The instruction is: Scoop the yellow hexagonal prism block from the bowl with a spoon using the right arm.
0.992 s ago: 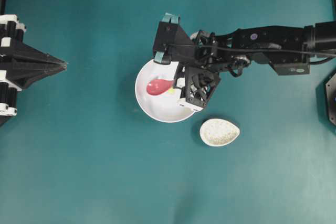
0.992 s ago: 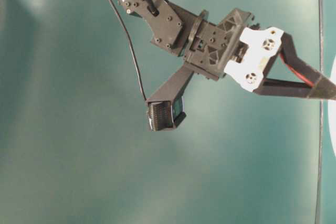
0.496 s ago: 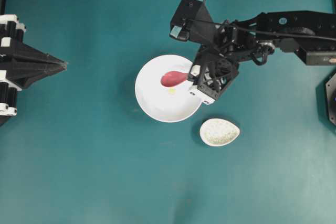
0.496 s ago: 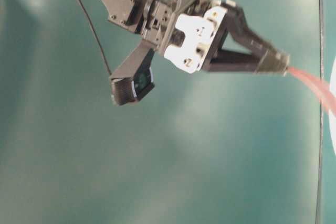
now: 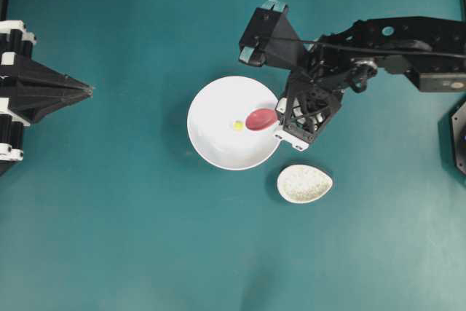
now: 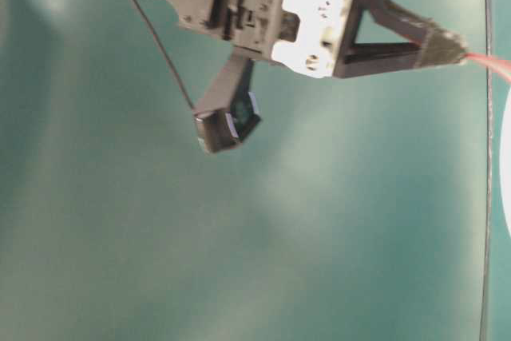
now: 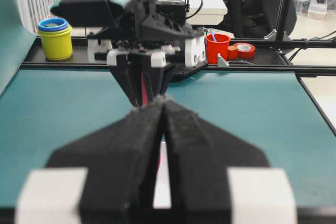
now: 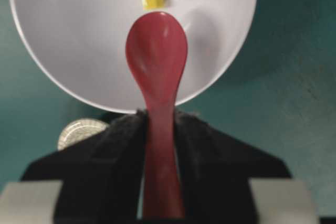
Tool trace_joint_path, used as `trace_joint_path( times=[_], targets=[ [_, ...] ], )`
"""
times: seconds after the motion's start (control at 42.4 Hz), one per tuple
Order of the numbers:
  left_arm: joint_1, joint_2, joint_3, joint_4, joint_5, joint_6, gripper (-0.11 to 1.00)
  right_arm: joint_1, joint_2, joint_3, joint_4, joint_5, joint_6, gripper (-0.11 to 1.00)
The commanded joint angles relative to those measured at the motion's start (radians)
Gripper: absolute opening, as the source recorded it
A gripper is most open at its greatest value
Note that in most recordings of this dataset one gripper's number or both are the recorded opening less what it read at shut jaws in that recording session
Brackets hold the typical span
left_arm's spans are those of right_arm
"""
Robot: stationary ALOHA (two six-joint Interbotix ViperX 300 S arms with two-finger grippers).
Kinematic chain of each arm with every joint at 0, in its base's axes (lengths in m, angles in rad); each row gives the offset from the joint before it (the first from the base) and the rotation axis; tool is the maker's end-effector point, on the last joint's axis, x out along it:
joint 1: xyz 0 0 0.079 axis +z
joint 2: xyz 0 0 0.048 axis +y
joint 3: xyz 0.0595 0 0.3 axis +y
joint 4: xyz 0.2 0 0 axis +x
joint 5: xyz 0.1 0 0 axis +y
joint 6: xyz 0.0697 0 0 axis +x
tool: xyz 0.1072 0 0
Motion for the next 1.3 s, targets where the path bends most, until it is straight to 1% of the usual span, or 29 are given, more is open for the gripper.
trace_joint_path(
  times=[0.0, 0.401, 0.637, 0.85, 1.039, 1.275],
  targets=[
    [0.003, 0.005, -0.021, 0.002, -0.005, -0.002, 0.00, 0.003, -0.002, -0.026, 0.003, 0.003, -0.003, 0.24],
    [0.002, 0.005, -0.020, 0.002, -0.005, 0.000, 0.00, 0.012, 0.058, -0.051, 0.003, -0.003, -0.015, 0.24],
    [0.002, 0.005, -0.021, 0.002, -0.005, 0.000, 0.00, 0.015, 0.100, -0.069, 0.003, -0.032, -0.032, 0.24],
    [0.002, 0.005, -0.021, 0.000, -0.005, 0.000, 0.00, 0.017, 0.127, -0.086, -0.002, -0.081, -0.051, 0.24],
    [0.002, 0.005, -0.021, 0.002, -0.005, 0.000, 0.00, 0.017, 0.130, -0.087, -0.002, -0.170, -0.061, 0.24],
    [0.002, 0.005, -0.021, 0.000, -0.005, 0.000, 0.00, 0.017, 0.127, -0.086, -0.026, -0.255, -0.069, 0.24]
  ],
)
